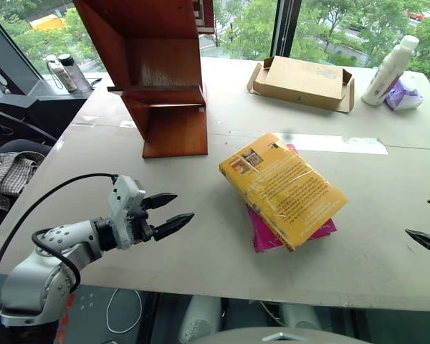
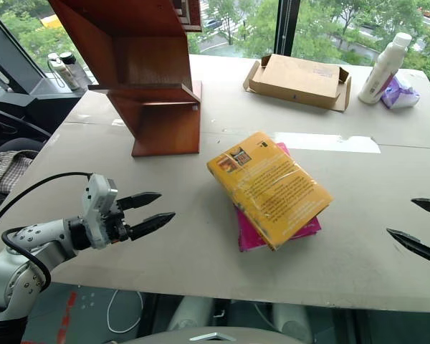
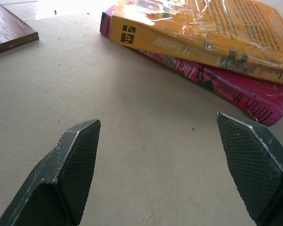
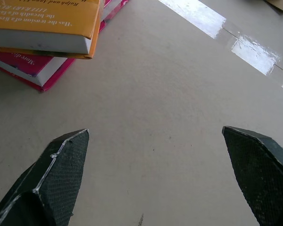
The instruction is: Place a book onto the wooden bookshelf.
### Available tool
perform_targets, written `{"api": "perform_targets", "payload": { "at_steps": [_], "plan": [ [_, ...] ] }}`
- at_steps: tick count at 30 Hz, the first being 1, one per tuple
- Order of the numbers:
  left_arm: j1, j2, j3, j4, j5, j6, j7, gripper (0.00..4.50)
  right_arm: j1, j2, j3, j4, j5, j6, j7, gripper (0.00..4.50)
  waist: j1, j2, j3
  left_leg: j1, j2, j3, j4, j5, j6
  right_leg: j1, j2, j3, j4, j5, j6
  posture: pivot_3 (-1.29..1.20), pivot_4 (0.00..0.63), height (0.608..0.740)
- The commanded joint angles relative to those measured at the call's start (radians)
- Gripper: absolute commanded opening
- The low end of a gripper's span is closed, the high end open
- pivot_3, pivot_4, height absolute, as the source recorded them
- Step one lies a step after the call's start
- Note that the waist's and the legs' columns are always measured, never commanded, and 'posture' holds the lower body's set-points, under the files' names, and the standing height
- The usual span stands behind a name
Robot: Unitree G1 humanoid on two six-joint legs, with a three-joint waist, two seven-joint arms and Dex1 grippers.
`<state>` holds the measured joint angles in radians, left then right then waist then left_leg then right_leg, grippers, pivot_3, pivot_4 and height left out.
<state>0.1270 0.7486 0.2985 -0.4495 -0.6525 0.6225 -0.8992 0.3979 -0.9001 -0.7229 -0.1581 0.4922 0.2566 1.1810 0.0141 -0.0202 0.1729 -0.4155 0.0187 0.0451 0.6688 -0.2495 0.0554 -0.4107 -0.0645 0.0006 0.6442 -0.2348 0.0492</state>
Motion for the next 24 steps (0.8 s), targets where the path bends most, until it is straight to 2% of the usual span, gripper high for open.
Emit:
{"api": "perform_targets", "payload": {
  "at_steps": [1, 4, 7, 10, 11, 12, 15, 19, 20, 24],
  "plan": [
    [-0.037, 0.011, 0.019, -0.021, -0.043, -0.002, -0.016, 4.03, -0.035, -0.005, -0.026, -0.062, 0.037, 0.037, -0.053, 4.50, 0.000, 0.000, 0.000, 0.000, 0.000, 0.000, 0.000, 0.000, 0.000, 0.000, 0.000, 0.000, 0.000, 0.000, 0.000, 0.00, 0.150, 0.740],
    [-0.136, -0.002, -0.006, -0.027, -0.087, 0.018, -0.004, 4.03, -0.165, -0.002, -0.009, -0.247, 0.149, 0.206, -0.245, 4.50, -0.003, 0.001, 0.000, 0.000, 0.000, 0.000, 0.000, 0.000, 0.000, 0.000, 0.000, 0.000, 0.000, 0.000, 0.000, 0.00, 0.150, 0.740],
    [-0.183, -0.003, -0.022, -0.034, -0.101, 0.027, 0.003, 4.03, -0.261, -0.037, 0.017, -0.368, 0.162, 0.318, -0.376, 4.50, -0.002, 0.002, -0.001, 0.001, 0.001, 0.000, 0.000, 0.000, 0.000, 0.000, 0.001, 0.000, 0.001, 0.001, -0.001, 0.00, 0.150, 0.740],
    [-0.217, 0.000, -0.037, -0.057, -0.127, 0.013, -0.022, 4.03, -0.460, -0.100, 0.147, -0.377, 0.298, 0.563, -0.507, 4.50, -0.005, 0.001, 0.000, 0.000, 0.001, 0.000, 0.000, 0.000, 0.000, 0.000, 0.001, -0.001, 0.001, 0.001, -0.001, 0.00, 0.150, 0.740],
    [-0.218, 0.002, -0.041, -0.069, -0.132, -0.002, -0.041, 4.09, -0.524, -0.106, 0.207, -0.368, 0.294, 0.621, -0.561, 3.96, -0.003, 0.000, 0.000, 0.000, 0.001, 0.001, 0.000, 0.000, 0.000, -0.001, 0.001, 0.000, 0.000, 0.001, -0.001, 0.00, 0.150, 0.740],
    [-0.211, 0.016, -0.051, -0.077, -0.123, -0.013, -0.063, 4.09, -0.561, -0.119, 0.264, -0.375, 0.282, 0.650, -0.576, 3.69, -0.003, 0.000, 0.000, -0.001, 0.001, 0.001, 0.000, 0.000, 0.000, -0.001, 0.001, -0.001, 0.000, 0.001, -0.001, 0.00, 0.150, 0.740],
    [-0.157, 0.048, -0.070, -0.092, -0.069, -0.105, -0.164, 4.09, -0.678, -0.122, 0.430, -0.392, 0.243, 0.710, -0.612, 2.26, -0.002, 0.000, 0.000, -0.001, 0.001, 0.001, 0.000, 0.000, 0.000, -0.001, 0.001, -0.001, -0.001, 0.001, -0.001, 0.00, 0.150, 0.740],
    [-0.110, 0.064, -0.045, -0.097, -0.079, -0.130, -0.195, 4.09, -0.846, -0.136, 0.679, -0.292, 0.102, 0.758, -0.631, 0.29, -0.001, 0.001, 0.001, -0.002, 0.001, 0.002, -0.001, 0.000, 0.000, -0.002, 0.000, -0.001, -0.002, 0.001, -0.001, 0.00, 0.150, 0.740],
    [-0.097, 0.064, -0.038, -0.101, -0.077, -0.135, -0.192, 4.09, -0.880, -0.138, 0.730, -0.269, 0.065, 0.753, -0.625, 0.04, -0.001, 0.001, 0.001, -0.002, 0.000, 0.001, -0.001, 0.000, 0.000, -0.002, 0.000, -0.001, -0.002, 0.001, -0.001, 0.00, 0.150, 0.740],
    [-0.050, 0.058, -0.024, -0.131, -0.080, -0.144, -0.173, 4.09, -0.952, -0.140, 0.853, -0.208, -0.036, 0.715, -0.567, 0.04, -0.001, 0.001, 0.001, -0.002, 0.000, 0.001, 0.000, 0.000, 0.000, -0.002, 0.000, -0.001, -0.002, 0.001, -0.001, 0.00, 0.150, 0.740]
  ]
}}
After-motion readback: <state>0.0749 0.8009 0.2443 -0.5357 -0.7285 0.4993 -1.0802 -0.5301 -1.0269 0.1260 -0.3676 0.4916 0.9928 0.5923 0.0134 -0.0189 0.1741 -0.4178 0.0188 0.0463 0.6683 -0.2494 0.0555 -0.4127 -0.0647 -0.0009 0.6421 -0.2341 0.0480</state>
